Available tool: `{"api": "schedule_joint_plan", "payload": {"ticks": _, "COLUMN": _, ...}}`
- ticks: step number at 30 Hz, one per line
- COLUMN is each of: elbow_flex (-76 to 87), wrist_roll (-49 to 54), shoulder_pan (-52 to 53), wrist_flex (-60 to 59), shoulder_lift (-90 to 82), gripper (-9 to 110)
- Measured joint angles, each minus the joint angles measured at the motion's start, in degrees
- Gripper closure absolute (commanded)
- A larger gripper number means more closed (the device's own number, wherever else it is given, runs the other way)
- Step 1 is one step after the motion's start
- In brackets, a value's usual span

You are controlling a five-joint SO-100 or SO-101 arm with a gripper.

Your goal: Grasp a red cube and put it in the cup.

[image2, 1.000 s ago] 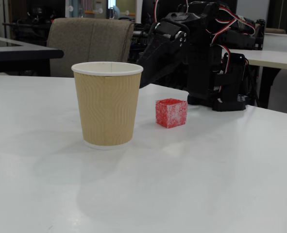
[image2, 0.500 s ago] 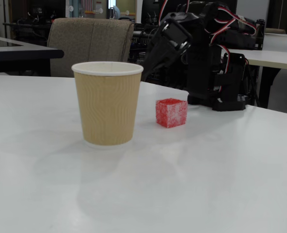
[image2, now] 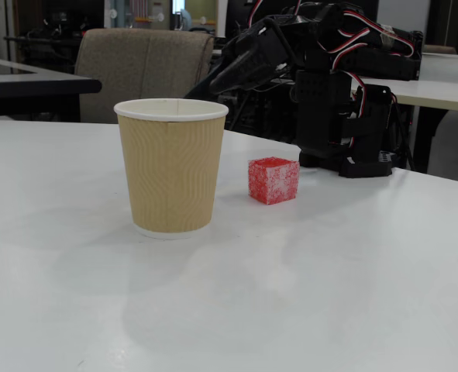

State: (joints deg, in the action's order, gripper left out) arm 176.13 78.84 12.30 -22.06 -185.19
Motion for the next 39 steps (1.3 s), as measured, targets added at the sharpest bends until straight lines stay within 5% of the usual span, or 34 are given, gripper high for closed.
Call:
{"api": "schedule_joint_plan", "payload": {"ticks": 16, "elbow_flex": 0.0, "wrist_roll": 1.4, "shoulder_pan": 1.6, "wrist_flex": -12.5, "shoulder_lift": 0.0, "gripper": 74}}
{"api": "schedule_joint_plan", "payload": {"ticks": 24, "elbow_flex": 0.0, "wrist_roll": 10.1, "shoulder_pan": 4.5, "wrist_flex": -20.6, "shoulder_lift": 0.0, "gripper": 74}}
{"api": "schedule_joint_plan", "payload": {"ticks": 39, "elbow_flex": 0.0, "wrist_roll": 11.3, "shoulder_pan": -0.6, "wrist_flex": -18.5, "shoulder_lift": 0.0, "gripper": 74}}
